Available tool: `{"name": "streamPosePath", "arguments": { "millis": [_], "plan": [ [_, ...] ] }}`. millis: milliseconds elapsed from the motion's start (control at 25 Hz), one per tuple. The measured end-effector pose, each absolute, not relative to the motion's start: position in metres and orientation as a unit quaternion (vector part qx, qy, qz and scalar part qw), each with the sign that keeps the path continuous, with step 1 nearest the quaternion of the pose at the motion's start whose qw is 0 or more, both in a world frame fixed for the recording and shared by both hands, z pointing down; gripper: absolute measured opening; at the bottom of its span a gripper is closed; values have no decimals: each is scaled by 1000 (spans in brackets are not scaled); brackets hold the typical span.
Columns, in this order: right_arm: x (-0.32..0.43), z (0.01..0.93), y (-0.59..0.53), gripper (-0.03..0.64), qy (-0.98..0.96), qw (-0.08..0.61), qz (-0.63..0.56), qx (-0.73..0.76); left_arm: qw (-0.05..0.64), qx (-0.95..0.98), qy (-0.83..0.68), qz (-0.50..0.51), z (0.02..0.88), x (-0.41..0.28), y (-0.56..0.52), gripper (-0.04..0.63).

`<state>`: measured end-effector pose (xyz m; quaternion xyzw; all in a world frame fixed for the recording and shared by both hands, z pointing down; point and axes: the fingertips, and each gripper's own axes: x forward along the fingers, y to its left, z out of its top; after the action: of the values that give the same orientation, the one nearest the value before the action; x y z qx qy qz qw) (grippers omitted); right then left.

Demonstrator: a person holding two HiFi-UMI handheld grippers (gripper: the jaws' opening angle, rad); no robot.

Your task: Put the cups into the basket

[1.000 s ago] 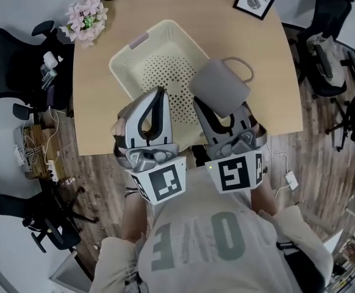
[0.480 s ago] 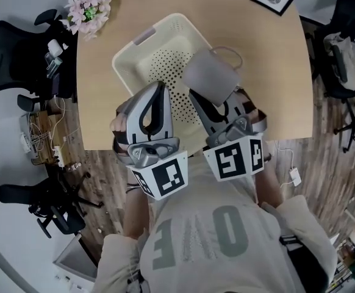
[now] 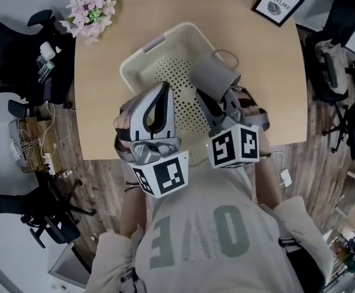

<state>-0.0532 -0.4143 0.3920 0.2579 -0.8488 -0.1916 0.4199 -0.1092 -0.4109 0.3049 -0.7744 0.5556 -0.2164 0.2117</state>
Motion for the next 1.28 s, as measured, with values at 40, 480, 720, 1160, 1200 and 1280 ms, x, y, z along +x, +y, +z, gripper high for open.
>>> {"name": "streamPosePath", "arguments": {
  "millis": [40,480,720,1160,1200,1280],
  "plan": [
    [-54,399,-415,37,-843,435,-196,248,206,-776,556,-215,308,-112,-411,9],
    [-60,495,-403,38,-767,610,-191,59,140,-774,586,-194,341,-153,-411,9],
    [-57,535,-386,43,-714,675,-179,-50,129,-766,601,-186,352,-172,-409,9],
    [-50,552,-373,92,-670,712,-190,-94,114,-751,629,-166,355,-200,-399,9],
    [-51,552,-374,94,-670,712,-190,-91,114,-751,629,-166,354,-200,-399,9],
    [-50,550,-375,100,-669,711,-199,-87,116,-752,627,-165,353,-199,-398,9]
  ]
}}
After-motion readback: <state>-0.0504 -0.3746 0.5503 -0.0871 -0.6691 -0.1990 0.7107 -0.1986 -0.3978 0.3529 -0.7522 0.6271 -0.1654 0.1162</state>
